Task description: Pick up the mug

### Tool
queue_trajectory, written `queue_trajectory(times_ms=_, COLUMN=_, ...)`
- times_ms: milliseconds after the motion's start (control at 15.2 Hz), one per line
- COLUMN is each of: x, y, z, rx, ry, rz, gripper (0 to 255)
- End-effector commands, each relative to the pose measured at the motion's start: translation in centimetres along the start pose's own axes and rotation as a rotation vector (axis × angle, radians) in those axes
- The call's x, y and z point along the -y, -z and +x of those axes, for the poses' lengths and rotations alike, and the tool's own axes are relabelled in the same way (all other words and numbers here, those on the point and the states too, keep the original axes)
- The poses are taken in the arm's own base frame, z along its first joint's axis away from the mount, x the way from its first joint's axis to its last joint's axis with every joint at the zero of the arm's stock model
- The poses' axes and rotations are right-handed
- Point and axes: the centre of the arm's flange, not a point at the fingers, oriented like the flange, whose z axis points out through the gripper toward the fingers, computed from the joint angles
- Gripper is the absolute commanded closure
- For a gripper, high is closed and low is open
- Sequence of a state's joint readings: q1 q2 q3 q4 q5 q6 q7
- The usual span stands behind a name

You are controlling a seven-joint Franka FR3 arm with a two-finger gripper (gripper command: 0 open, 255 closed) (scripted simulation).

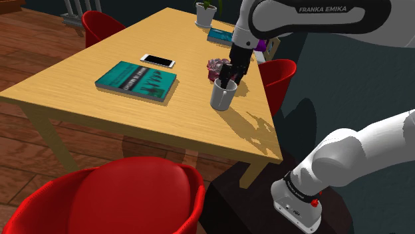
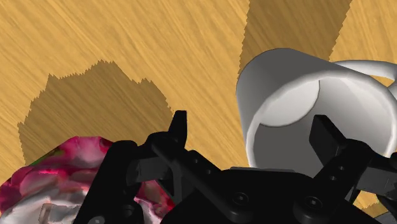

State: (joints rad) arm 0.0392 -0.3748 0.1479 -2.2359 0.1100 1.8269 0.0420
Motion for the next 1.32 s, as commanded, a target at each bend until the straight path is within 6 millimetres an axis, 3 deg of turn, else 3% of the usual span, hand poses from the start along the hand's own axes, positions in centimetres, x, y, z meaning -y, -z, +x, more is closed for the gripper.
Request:
queue_trajectory(times_ms=0, x=0.0, y=-0.2, z=0.0, rx=0.000, ry=0.000, rz=0.000, gripper=255)
queue_trajectory(times_ms=594, x=0.0, y=-0.2, z=0.0, rx=0.000, ry=0.000, rz=0.000, gripper=255)
queue_trajectory(times_ms=1254, x=0.3, y=5.0, z=-0.2, rx=0.000, ry=0.000, rz=0.000, gripper=255)
